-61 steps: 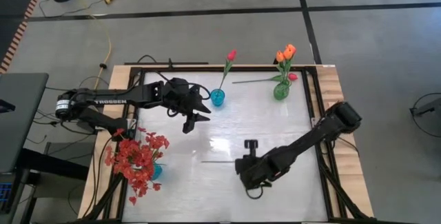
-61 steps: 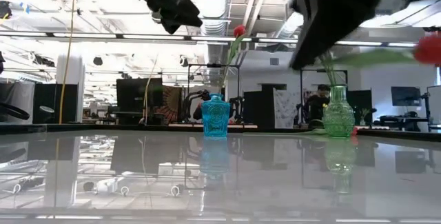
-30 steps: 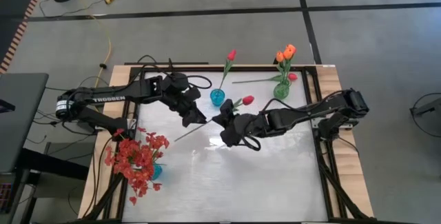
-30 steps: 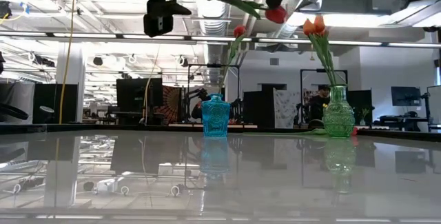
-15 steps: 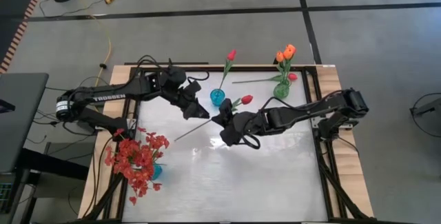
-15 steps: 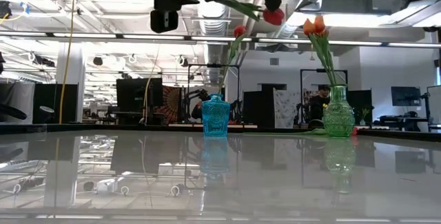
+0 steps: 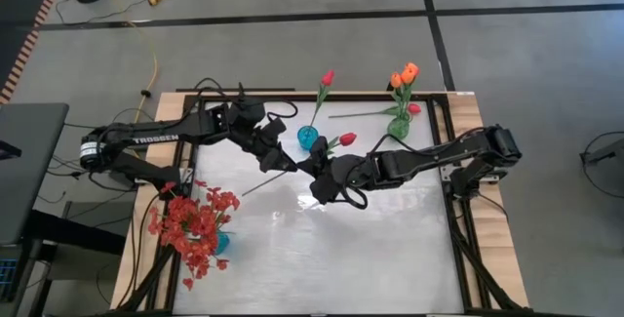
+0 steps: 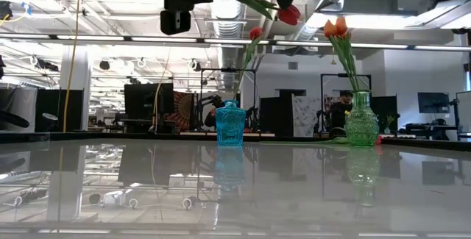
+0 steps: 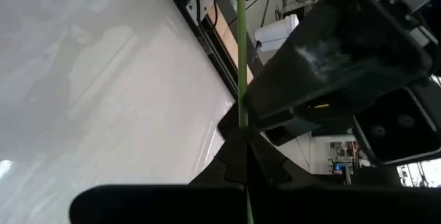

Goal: Sort flowers into vase by color
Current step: Put the bottom red tulip into the top blue vase

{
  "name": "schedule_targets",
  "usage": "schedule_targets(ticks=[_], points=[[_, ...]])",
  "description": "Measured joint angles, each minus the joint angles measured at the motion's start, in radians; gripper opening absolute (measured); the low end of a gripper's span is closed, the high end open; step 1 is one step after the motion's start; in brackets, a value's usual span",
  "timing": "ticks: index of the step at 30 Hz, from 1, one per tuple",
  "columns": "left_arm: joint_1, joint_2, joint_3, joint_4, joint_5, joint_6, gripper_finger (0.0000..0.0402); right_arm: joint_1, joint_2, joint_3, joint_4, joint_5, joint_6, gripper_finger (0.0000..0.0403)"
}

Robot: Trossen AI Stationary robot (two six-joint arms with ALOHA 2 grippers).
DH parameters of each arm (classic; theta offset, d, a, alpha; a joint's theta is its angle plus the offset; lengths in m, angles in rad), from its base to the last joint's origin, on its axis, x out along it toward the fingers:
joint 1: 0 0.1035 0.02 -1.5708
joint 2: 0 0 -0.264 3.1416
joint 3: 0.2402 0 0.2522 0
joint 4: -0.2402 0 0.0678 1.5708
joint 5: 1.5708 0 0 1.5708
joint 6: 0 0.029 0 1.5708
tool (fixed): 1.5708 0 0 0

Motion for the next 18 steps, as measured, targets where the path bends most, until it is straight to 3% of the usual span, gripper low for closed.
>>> schedule_targets(ticks=[9, 18], points=[[0.0, 0.026, -0.002, 0.017, 0.054, 0.007, 0.0127, -0.004, 0.0, 0.0, -0.003, -0.001, 0.0, 0.002], [0.013, 0.027, -0.001, 0.032, 0.097, 0.026, 0.0044, -0.001, -0.002, 0.0, 0.001, -0.027, -0.024, 0.002]])
